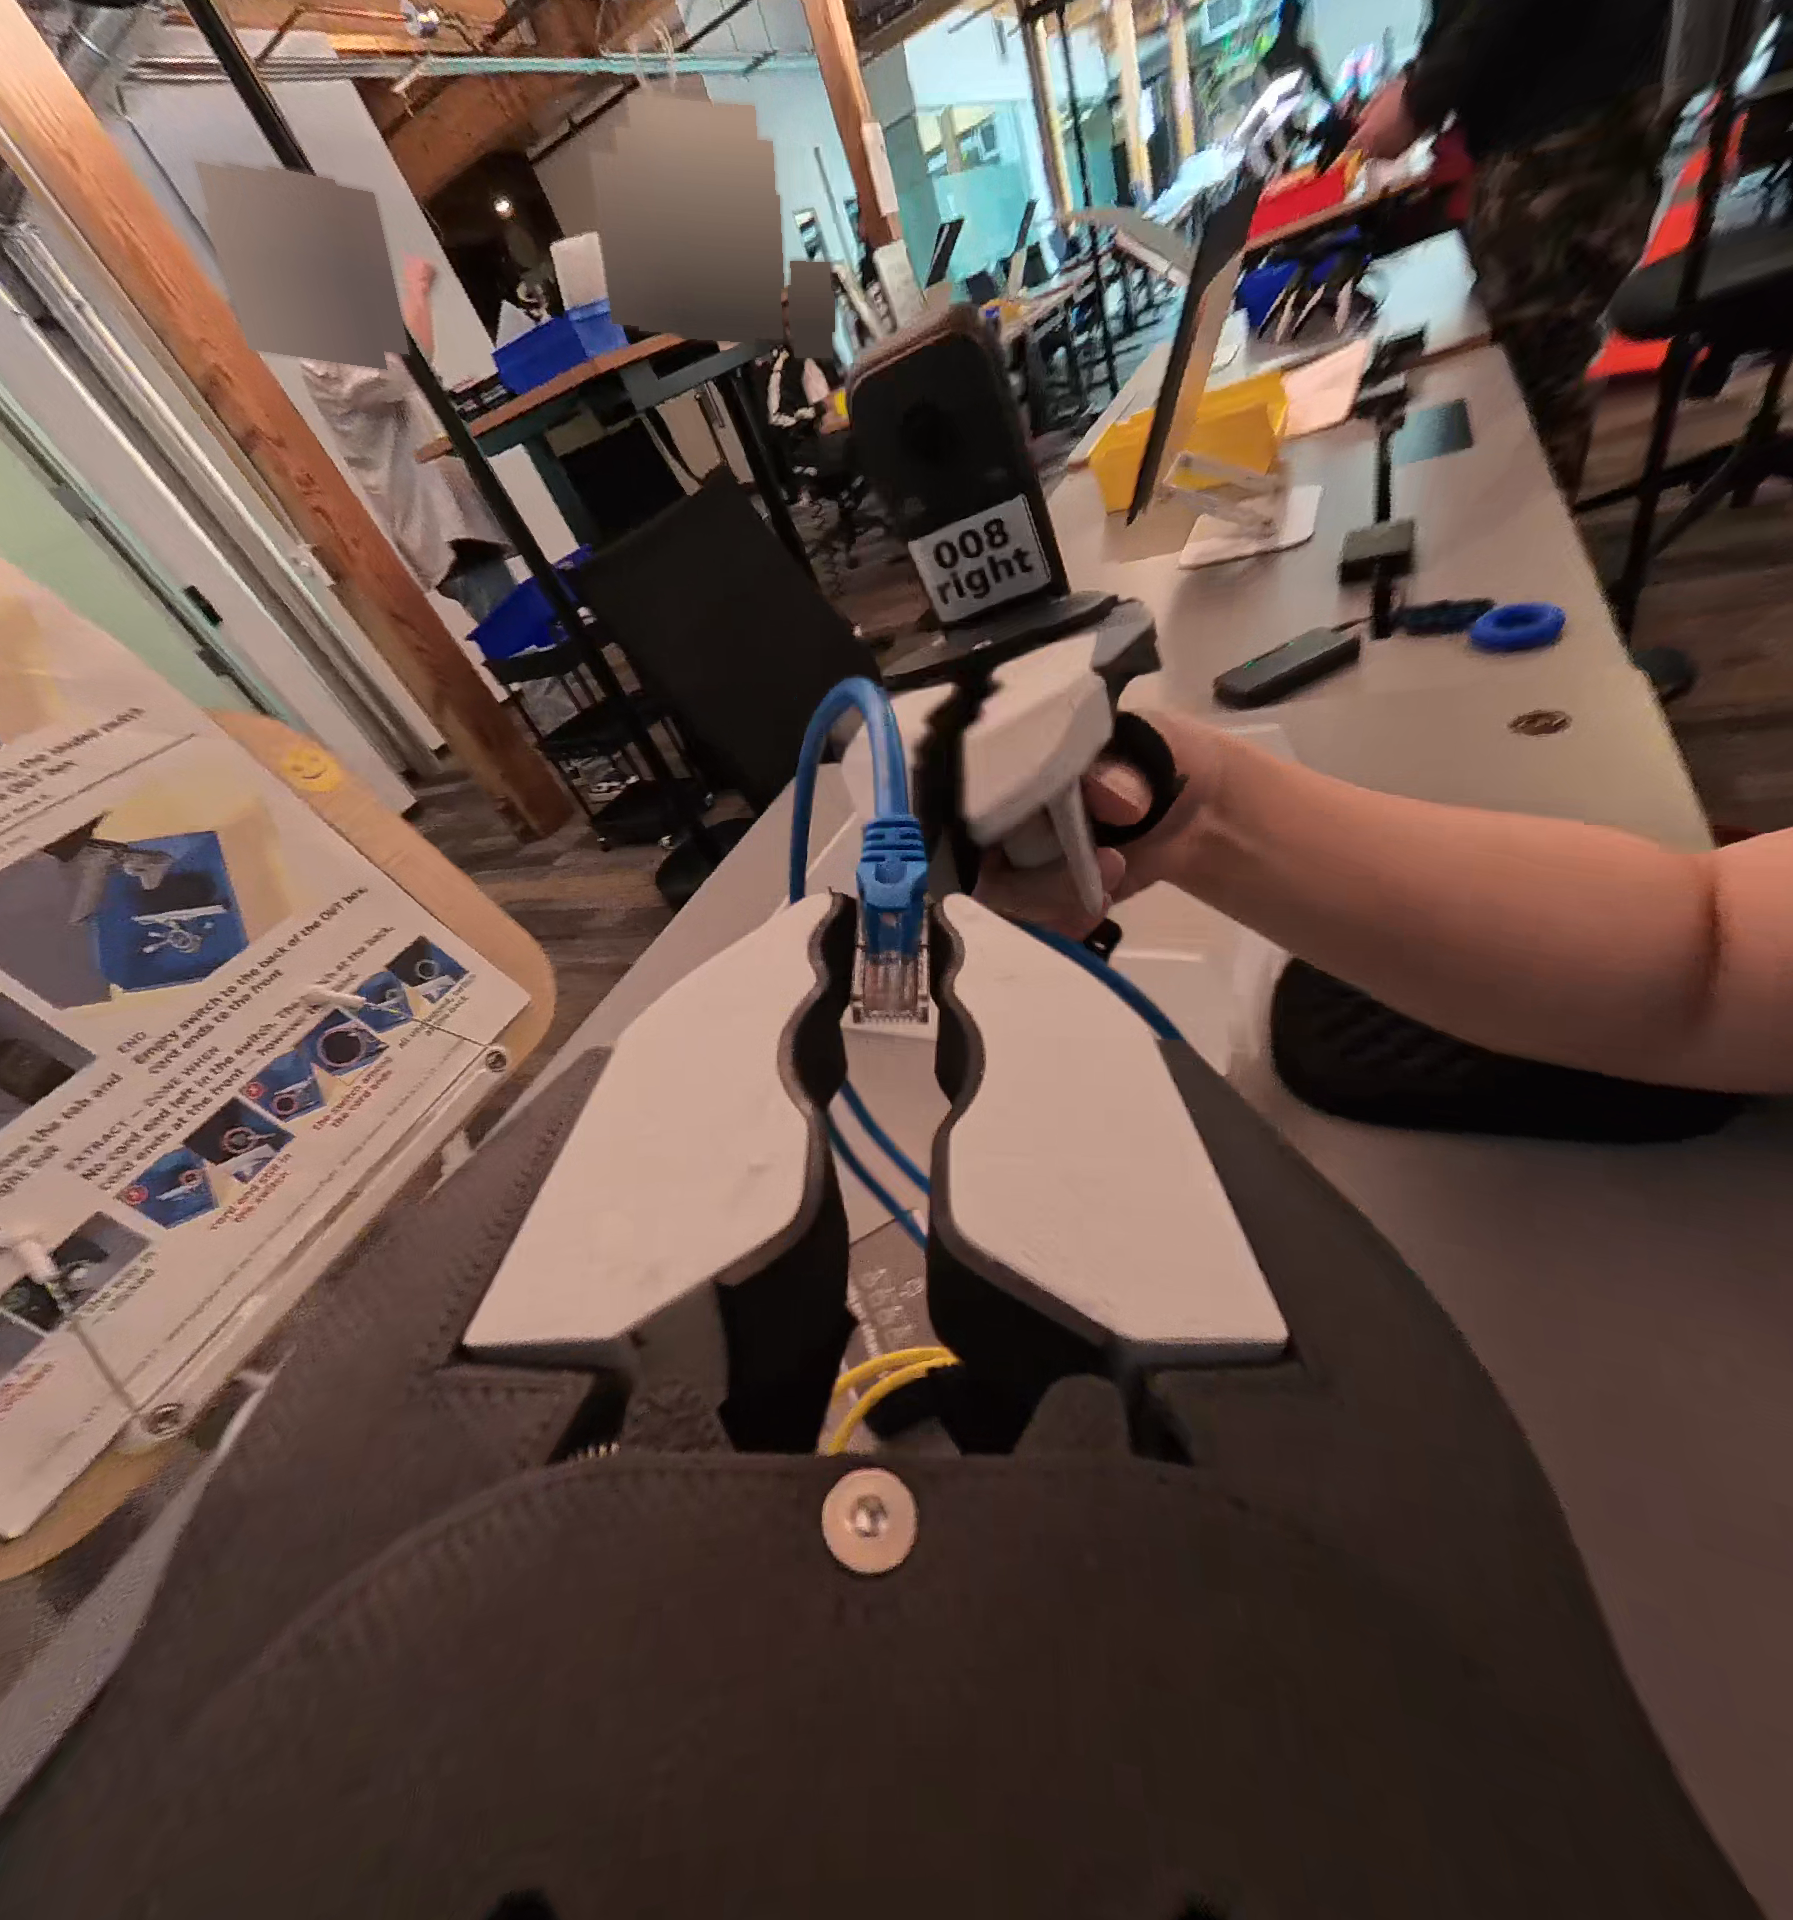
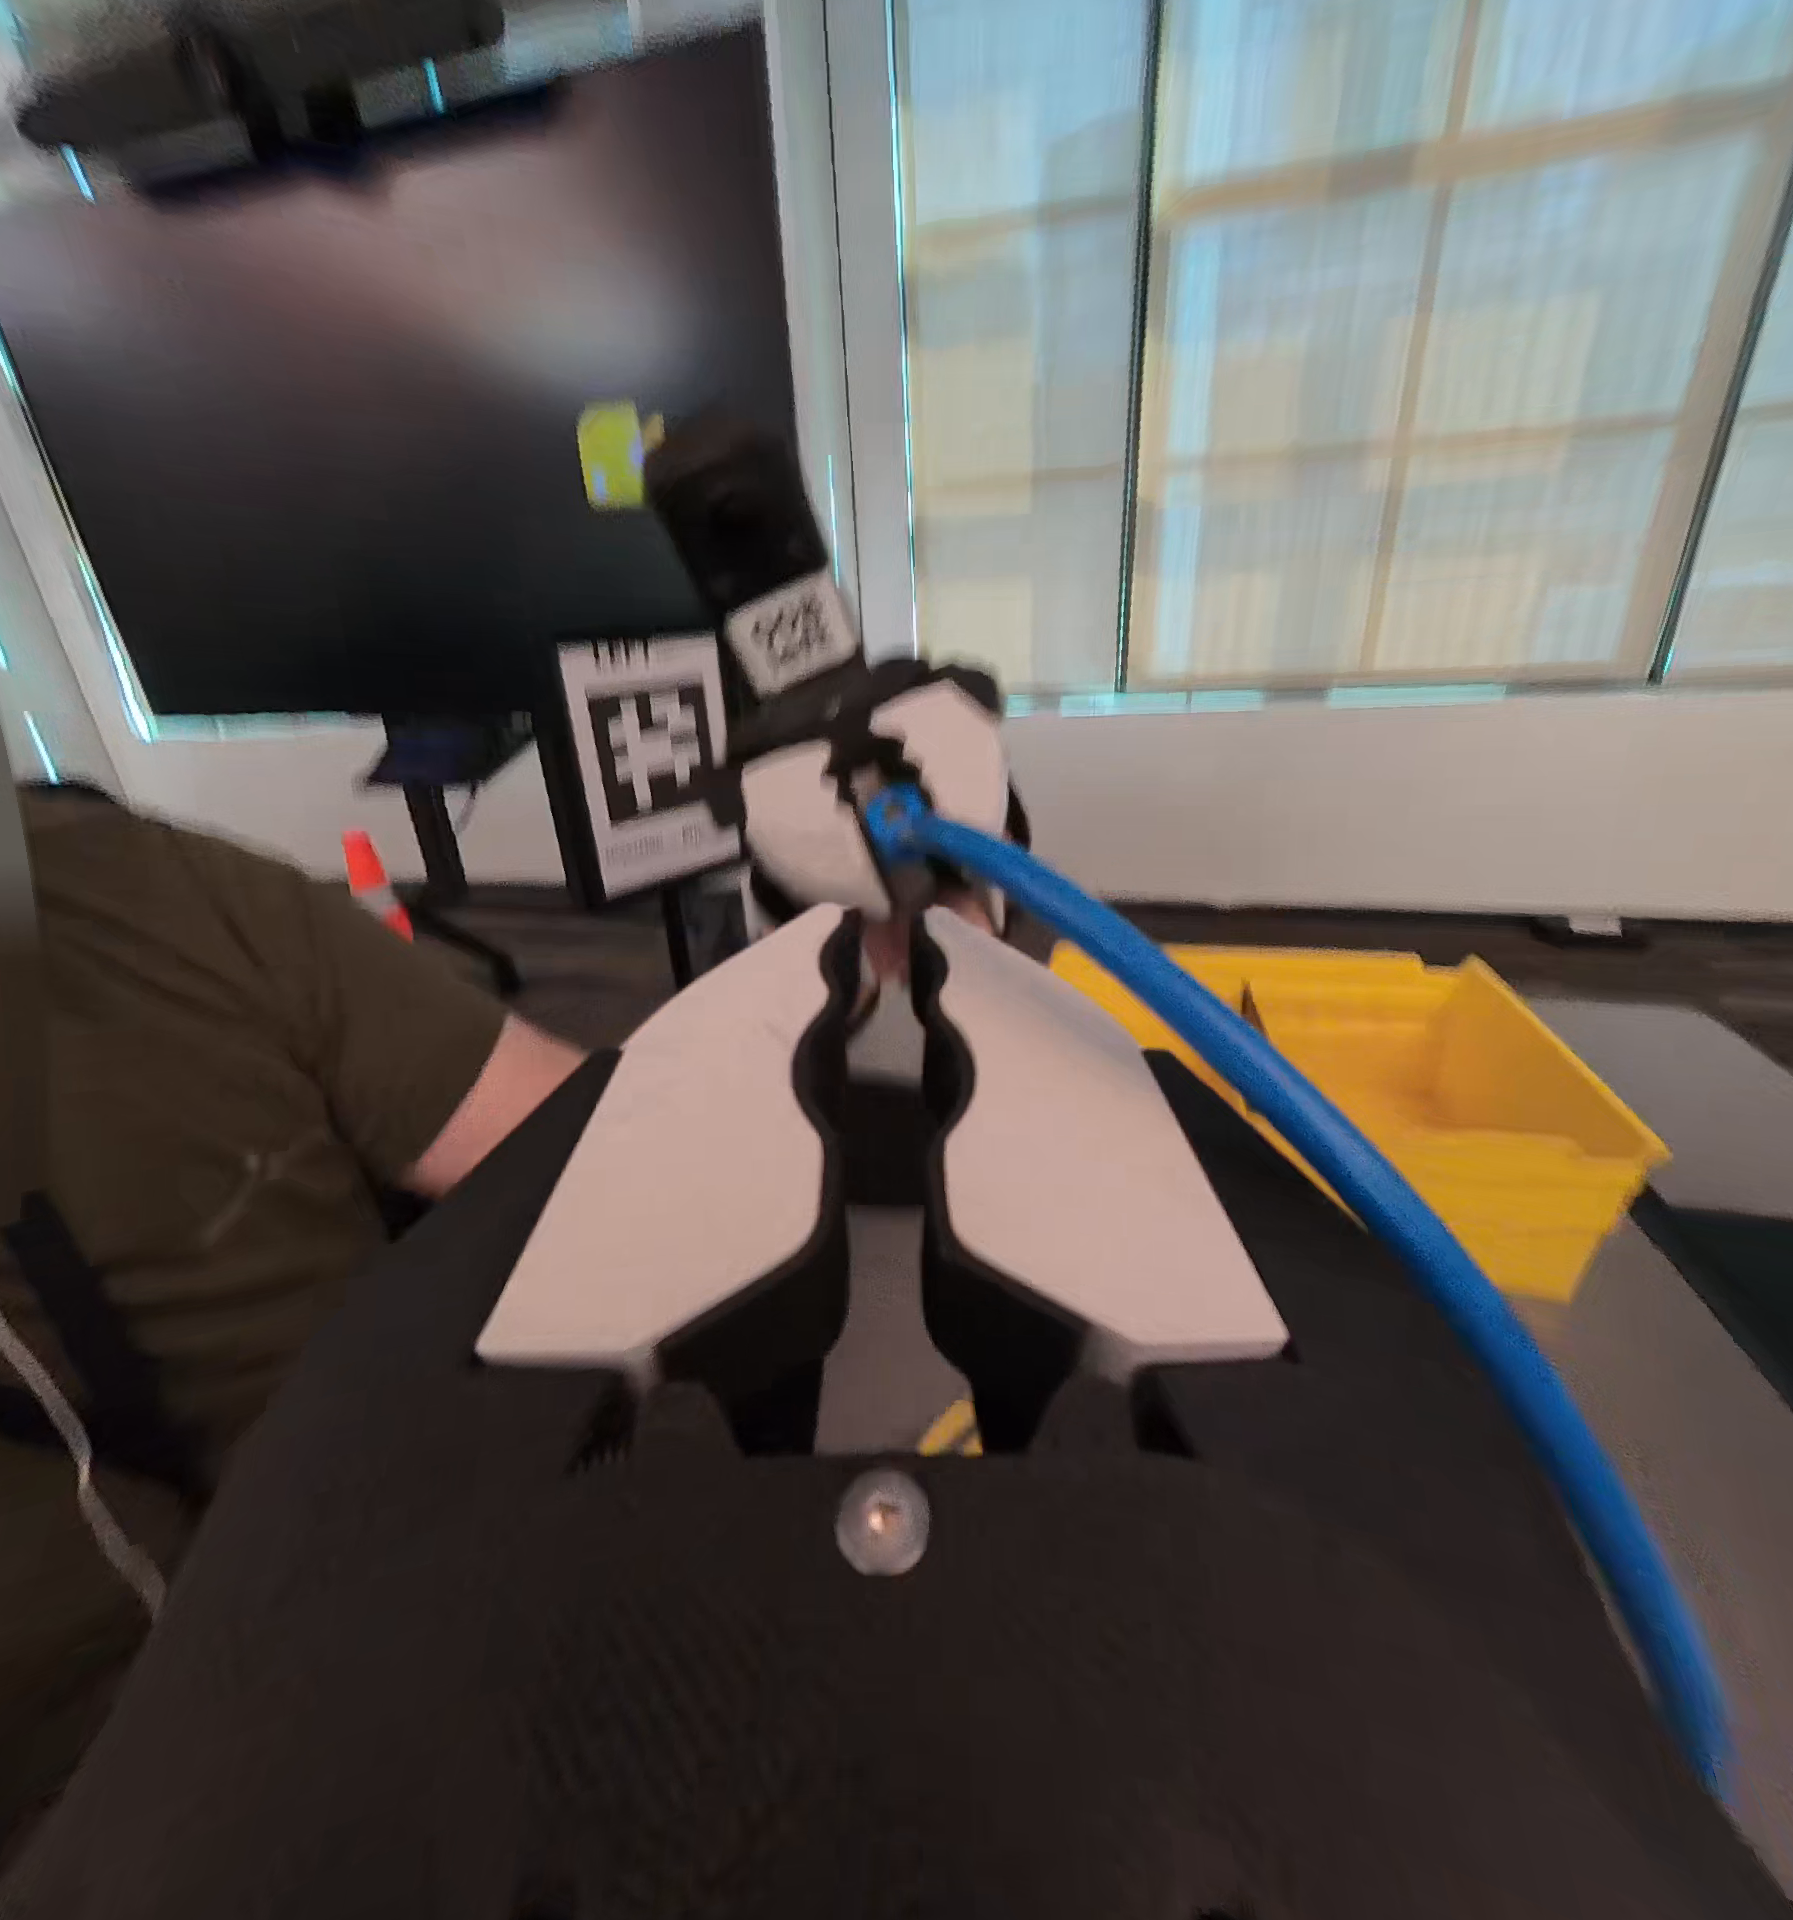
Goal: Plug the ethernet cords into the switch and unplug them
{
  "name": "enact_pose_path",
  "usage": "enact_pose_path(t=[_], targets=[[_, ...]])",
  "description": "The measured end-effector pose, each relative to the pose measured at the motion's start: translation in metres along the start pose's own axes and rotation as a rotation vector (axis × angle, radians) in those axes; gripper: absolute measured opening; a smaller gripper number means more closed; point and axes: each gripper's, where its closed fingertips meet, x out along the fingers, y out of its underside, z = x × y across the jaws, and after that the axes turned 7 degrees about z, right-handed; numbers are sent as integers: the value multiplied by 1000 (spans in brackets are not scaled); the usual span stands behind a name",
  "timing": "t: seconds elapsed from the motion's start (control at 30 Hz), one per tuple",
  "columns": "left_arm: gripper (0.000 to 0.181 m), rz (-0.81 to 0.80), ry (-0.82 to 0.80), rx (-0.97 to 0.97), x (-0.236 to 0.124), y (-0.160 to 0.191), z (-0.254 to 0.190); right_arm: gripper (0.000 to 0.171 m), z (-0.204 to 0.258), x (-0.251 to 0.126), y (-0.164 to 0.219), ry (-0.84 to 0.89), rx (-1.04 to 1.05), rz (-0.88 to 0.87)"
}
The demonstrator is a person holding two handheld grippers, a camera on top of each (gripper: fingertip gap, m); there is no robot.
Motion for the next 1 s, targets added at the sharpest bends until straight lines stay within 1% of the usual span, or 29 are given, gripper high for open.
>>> enact_pose_path(t=[0.07, 0.1, 0.17, 0.2, 0.23, 0.27, 0.3, 0.37, 0.4, 0.43, 0.5, 0.57, 0.63, 0.73, 0.9, 0.93, 1.0], targets=[[12, -14, 48, -36, -8, -2, 0, 15, 8, -9, 17, 18, -44, 187], [12, -13, 61, -46, -13, -1, 1, 16, 18, -17, 25, 9, -94, 273], [12, -9, 109, -52, -21, 0, -2, 16, 39, -33, 28, 17, -283, 372], [12, -10, 151, -46, -25, -1, -7, 18, 49, -39, 22, 40, -407, 357], [12, -20, 192, -36, -29, -3, -14, 20, 54, -45, 9, 96, -521, 289], [12, -36, 234, -27, -32, -6, -21, 20, 56, -51, -11, 169, -599, 176], [12, -55, 282, -15, -36, -10, -30, 19, 56, -57, -30, 217, -627, 66], [12, -98, 354, 2, -41, -20, -45, 17, 44, -67, -51, 261, -538, -84], [12, -118, 386, 9, -43, -25, -53, 16, 31, -68, -53, 279, -475, -128], [12, -135, 419, 16, -44, -30, -60, 16, 18, -64, -50, 291, -428, -142], [12, -153, 448, 21, -41, -35, -69, 19, 7, -40, -32, 252, -417, -103], [12, -150, 410, 16, -34, -35, -65, 27, 18, -8, -7, 159, -474, 11], [12, -142, 422, 10, -32, -31, -63, 29, 28, 14, 9, 124, -517, 113], [13, -164, 461, -44, -35, -33, -59, 29, 49, 24, 2, -1, -423, 56], [13, -181, 436, -66, -33, -33, -52, 29, 66, 30, -12, -101, -345, -43], [13, -189, 428, -78, -33, -34, -49, 28, 66, 32, -15, -85, -342, -54], [13, -201, 409, -105, -33, -34, -42, 23, 55, 33, -24, 15, -339, -92]])
